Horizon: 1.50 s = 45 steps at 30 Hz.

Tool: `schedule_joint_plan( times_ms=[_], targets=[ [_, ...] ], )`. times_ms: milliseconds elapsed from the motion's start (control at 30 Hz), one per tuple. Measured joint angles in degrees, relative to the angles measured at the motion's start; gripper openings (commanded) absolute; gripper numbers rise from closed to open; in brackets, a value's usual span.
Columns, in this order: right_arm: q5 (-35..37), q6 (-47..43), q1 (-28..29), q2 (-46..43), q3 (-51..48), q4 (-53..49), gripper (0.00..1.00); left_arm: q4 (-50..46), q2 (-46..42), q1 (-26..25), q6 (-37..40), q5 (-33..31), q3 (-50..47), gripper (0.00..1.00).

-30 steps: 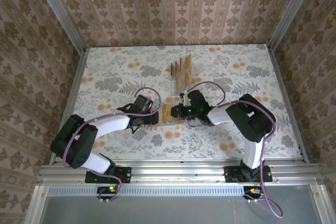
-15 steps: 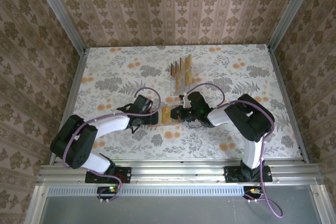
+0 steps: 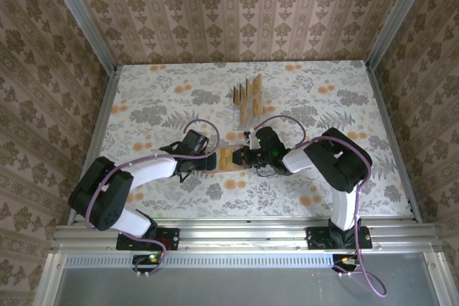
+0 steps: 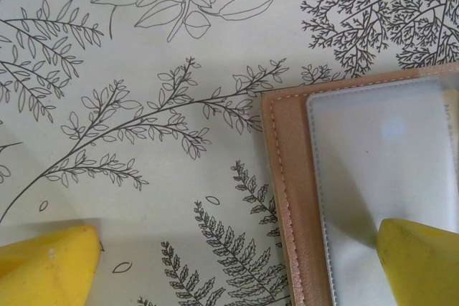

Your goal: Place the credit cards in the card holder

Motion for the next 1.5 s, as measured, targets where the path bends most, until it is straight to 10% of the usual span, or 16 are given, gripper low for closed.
schedule_joint_plan(
  times_ms=[1500],
  targets=[
    [-1.92,-0.24,-0.11,1.29,1.88,-1.77,0.00,-0.04,-0.37,0.00,-0.37,-0.20,-0.33,1.00]
  ],
)
